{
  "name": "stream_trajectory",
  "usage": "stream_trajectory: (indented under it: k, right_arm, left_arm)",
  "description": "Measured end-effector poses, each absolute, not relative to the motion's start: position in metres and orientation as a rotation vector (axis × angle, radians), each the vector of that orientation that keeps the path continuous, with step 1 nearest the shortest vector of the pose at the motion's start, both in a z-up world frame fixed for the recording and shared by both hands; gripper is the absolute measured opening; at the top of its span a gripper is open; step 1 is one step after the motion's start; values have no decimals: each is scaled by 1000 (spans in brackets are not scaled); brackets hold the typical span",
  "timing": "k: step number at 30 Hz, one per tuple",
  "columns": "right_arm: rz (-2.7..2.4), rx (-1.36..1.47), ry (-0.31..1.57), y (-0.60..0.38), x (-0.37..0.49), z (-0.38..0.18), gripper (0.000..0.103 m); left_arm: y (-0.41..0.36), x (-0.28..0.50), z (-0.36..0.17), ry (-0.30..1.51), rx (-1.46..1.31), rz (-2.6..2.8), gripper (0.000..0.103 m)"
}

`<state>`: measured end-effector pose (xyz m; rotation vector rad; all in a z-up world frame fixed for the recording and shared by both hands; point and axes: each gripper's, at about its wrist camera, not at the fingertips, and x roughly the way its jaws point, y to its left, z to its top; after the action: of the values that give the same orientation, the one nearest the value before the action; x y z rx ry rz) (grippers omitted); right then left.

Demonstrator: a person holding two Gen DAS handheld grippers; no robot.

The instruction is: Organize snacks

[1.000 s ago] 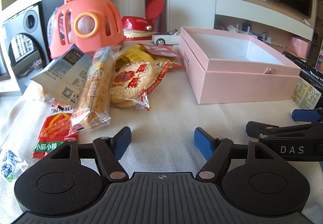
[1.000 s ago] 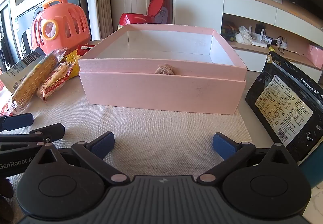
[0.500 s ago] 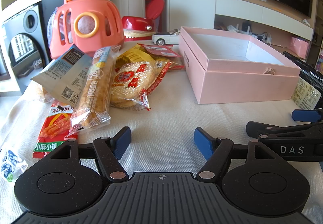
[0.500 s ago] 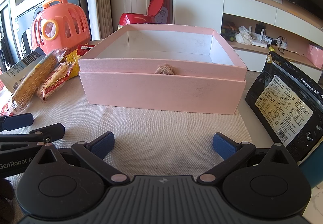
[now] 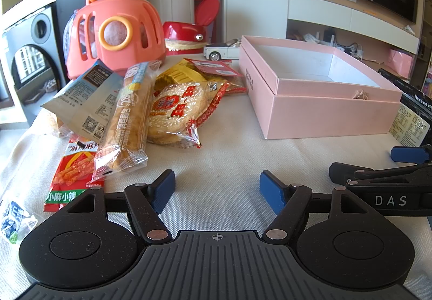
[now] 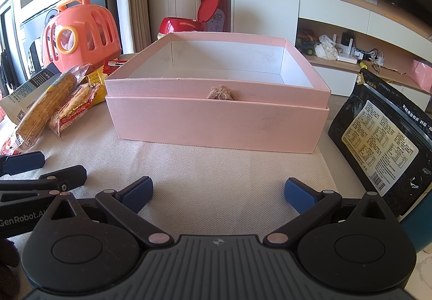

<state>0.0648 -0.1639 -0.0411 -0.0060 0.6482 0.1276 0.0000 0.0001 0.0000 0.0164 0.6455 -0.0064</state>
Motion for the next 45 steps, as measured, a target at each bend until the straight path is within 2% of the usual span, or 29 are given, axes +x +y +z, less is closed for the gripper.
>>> stream_trajectory:
  k: [41,45]
  right_arm:
    - [123,-2,649,-164,64,-42,103]
    - [143,-3,672,-164,64,-42,103]
  left_arm:
    - [0,0,0,645,19,-5,76]
    - [4,-9,4,646,12,-27,71]
